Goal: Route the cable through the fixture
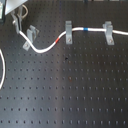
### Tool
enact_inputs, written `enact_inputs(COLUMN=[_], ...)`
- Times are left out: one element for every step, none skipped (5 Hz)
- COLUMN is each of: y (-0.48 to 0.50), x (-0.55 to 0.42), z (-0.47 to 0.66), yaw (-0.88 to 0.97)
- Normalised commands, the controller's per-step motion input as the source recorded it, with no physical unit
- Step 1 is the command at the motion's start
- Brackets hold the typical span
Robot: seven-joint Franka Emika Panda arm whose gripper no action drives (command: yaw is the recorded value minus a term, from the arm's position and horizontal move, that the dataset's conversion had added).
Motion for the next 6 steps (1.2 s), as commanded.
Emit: enact_inputs(y=[-0.298, -0.302, -0.409, -0.457, -0.357, -0.206], x=[0.132, 0.074, 0.068, 0.152, 0.076, -0.185], z=[-0.42, -0.42, -0.16, -0.21, -0.12, 0.0], yaw=[0.0, 0.0, -0.03, -0.07, -0.13, -0.13])
